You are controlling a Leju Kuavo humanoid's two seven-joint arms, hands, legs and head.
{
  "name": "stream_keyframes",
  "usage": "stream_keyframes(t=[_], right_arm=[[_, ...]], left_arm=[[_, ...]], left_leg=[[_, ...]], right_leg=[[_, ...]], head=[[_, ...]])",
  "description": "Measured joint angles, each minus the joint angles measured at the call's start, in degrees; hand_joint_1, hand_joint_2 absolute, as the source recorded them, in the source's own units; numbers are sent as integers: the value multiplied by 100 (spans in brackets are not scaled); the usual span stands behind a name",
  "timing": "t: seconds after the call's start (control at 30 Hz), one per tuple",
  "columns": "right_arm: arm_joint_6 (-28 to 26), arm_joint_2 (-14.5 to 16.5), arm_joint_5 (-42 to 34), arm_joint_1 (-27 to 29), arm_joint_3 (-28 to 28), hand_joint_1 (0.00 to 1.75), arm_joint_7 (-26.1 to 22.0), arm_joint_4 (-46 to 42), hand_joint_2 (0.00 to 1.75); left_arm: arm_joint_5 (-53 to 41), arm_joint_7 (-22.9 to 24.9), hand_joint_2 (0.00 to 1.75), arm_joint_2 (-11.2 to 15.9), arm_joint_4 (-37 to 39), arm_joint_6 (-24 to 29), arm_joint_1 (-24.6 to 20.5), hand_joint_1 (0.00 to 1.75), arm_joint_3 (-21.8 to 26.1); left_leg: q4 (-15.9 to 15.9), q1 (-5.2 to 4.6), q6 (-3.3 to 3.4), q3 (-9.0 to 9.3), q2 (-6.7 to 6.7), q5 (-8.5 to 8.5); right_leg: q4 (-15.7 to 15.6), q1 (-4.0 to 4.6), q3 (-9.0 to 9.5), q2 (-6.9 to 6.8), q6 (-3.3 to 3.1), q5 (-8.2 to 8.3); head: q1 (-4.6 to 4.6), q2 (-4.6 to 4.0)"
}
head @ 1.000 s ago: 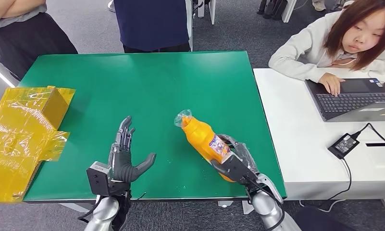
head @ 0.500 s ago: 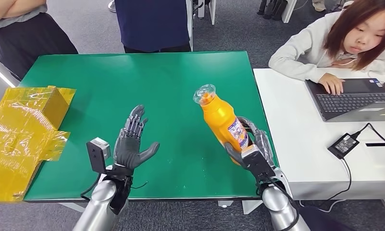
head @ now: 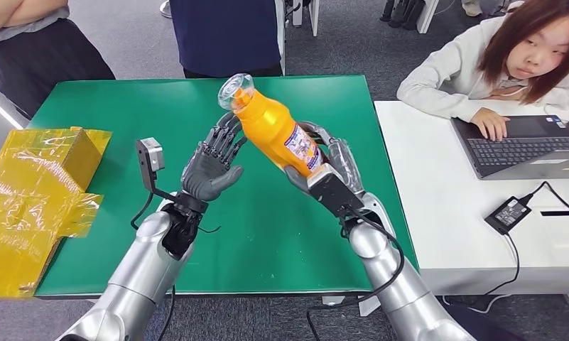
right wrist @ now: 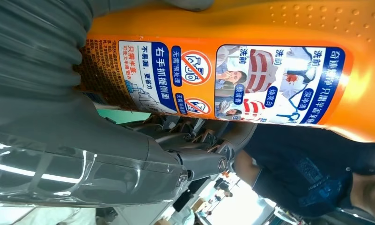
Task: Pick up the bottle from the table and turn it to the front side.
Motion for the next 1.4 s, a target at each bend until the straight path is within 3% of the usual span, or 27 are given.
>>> stream_keyframes(t=[0.47,0.97,1.4], right_arm=[[55,223,-10,-328,41,175,-17,557,175],[337,588,137,-626,43,175,-48,1280,175],[566,756,302,-719,193,175,-90,1350,175]], left_arm=[[89,-48,175,104,-41,-4,-27,0,-182],[-406,-558,175,166,-332,1006,-141,0,-407],[111,-372,175,238,-282,849,-203,0,-250]], left_leg=[[1,-1,1,-4,-1,-1],[1,0,1,-4,-2,0],[1,0,0,-3,-2,0]], right_leg=[[-3,-1,-1,0,0,0],[-3,0,-1,-2,0,0],[-1,0,-1,-1,0,0]], head=[[1,0],[1,0],[0,0]])
